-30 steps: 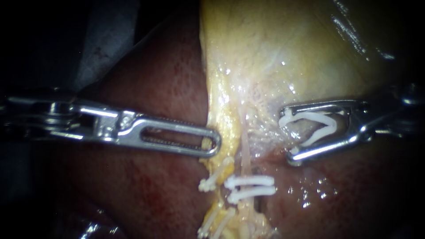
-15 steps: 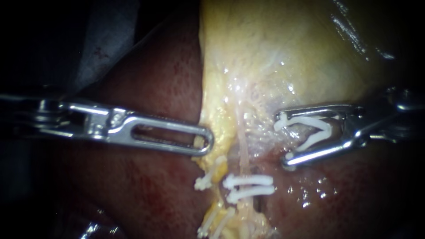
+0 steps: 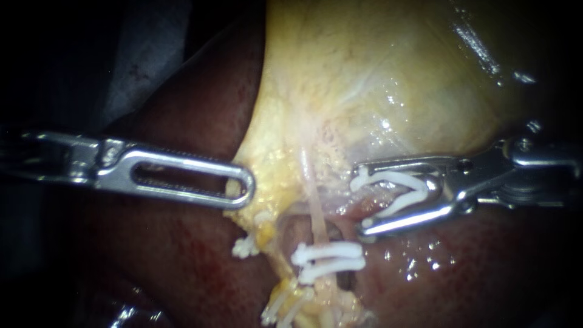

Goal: Clipping third clip right tube

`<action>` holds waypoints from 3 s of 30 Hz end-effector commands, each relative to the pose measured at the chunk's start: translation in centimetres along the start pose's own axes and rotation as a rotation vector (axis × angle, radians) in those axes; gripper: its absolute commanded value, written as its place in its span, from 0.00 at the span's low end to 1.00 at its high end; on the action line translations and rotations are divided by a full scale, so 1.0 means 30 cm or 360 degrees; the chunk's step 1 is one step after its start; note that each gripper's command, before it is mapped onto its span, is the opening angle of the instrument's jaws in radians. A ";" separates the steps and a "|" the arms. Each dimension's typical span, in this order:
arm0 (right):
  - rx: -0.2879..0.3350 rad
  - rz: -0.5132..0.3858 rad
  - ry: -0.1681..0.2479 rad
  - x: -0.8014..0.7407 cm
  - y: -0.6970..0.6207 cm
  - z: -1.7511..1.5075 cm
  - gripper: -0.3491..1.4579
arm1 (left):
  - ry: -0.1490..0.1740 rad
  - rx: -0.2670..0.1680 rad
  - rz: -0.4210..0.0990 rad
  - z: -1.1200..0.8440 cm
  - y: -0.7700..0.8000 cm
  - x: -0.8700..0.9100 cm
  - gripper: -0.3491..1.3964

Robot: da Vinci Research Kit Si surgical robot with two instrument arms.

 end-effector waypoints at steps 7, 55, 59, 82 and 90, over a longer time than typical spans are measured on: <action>0.0027 0.0052 -0.0011 -0.0023 0.0002 0.004 0.49 | -0.0001 -0.0002 -0.0002 -0.0010 -0.0004 -0.0002 0.00; 0.0060 0.0114 -0.0038 -0.0070 0.0098 0.029 0.47 | -0.0005 0.0002 -0.0003 -0.0012 -0.0012 0.0001 0.00; 0.0058 0.0116 -0.0036 -0.0065 0.0116 0.029 0.46 | -0.0005 0.0002 -0.0003 -0.0012 -0.0012 0.0001 0.00; 0.0040 0.0178 -0.0022 -0.0042 0.0137 0.031 0.39 | -0.0005 0.0002 -0.0003 -0.0012 -0.0012 0.0000 0.00; 0.0018 0.0179 -0.0010 -0.0040 0.0139 0.031 0.35 | -0.0005 0.0002 -0.0003 -0.0012 -0.0011 0.0000 0.00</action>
